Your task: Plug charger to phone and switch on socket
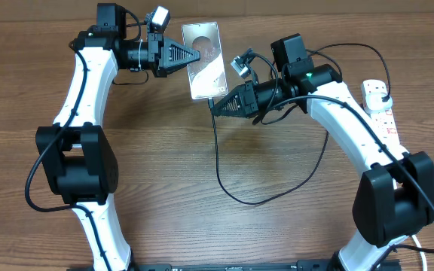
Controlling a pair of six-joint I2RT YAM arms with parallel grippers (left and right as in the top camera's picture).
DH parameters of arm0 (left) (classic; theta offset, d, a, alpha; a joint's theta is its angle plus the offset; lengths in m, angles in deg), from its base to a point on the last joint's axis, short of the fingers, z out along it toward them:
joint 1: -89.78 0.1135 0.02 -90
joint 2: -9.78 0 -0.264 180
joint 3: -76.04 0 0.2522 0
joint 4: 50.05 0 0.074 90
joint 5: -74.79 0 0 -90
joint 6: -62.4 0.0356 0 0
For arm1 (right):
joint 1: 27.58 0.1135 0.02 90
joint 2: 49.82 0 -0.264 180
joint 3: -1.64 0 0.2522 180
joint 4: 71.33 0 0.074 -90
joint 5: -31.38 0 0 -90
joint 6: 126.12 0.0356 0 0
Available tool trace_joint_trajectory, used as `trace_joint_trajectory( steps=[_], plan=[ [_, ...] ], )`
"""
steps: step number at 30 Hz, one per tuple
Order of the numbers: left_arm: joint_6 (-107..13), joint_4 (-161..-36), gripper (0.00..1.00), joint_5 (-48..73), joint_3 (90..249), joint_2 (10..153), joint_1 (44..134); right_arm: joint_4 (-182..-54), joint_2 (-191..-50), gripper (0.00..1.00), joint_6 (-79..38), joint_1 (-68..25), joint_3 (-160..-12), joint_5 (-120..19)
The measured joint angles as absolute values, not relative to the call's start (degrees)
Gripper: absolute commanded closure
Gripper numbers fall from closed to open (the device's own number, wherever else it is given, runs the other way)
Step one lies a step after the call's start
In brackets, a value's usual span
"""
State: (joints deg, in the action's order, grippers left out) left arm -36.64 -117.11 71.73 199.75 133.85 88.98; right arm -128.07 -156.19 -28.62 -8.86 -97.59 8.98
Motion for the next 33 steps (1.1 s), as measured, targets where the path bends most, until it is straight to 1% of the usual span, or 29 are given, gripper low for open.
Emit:
trace_joint_trajectory(
  steps=[17, 33],
  plan=[
    [-36.6, -117.1, 0.96, 71.4, 199.8, 133.9, 88.3, -127.9, -156.2, 0.96, -28.0, -9.1, -97.6, 9.1],
    [-36.6, -116.5, 0.96, 70.7, 199.8, 133.9, 88.3, -124.0, -156.2, 0.96, -22.6, -11.6, -97.1, 11.0]
  ],
)
